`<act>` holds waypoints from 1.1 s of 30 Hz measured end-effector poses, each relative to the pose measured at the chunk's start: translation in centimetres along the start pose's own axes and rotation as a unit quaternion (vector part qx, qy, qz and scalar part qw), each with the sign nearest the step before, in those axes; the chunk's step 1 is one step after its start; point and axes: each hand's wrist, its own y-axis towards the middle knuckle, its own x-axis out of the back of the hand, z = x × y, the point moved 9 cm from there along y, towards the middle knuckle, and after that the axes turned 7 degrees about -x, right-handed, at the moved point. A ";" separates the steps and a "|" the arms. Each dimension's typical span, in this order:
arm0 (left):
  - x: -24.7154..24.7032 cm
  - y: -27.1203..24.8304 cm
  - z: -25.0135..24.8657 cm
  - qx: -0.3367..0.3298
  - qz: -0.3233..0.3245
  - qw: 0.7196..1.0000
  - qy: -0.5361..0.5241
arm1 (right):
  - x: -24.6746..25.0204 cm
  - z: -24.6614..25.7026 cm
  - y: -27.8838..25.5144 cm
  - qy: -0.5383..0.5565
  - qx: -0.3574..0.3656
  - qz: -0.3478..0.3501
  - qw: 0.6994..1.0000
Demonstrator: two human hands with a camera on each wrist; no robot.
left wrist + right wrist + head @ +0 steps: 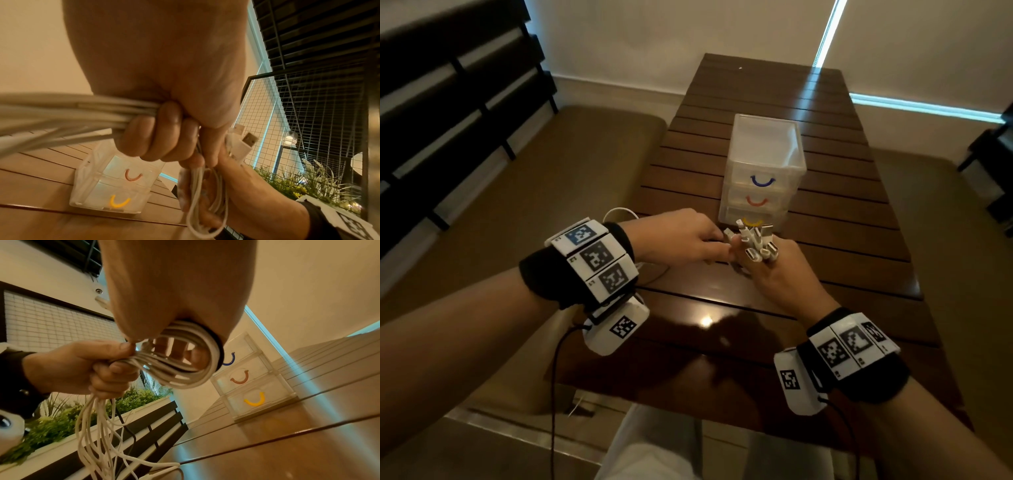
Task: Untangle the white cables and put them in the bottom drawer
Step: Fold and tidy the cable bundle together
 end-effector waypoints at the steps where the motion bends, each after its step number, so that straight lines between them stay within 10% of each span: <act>1: 0.0 0.1 0.0 -0.001 0.004 1.000 -0.004 | -0.2 -0.2 0.1 0.017 -0.008 0.011 1.000; 13: -0.1 0.2 -0.6 -0.024 0.008 1.000 -0.004 | -3.7 -0.3 0.0 0.181 -0.066 0.221 0.956; 33: -0.4 0.9 -1.1 -0.014 -0.021 0.997 -0.071 | -0.8 -1.4 2.4 -0.062 -0.009 0.080 0.995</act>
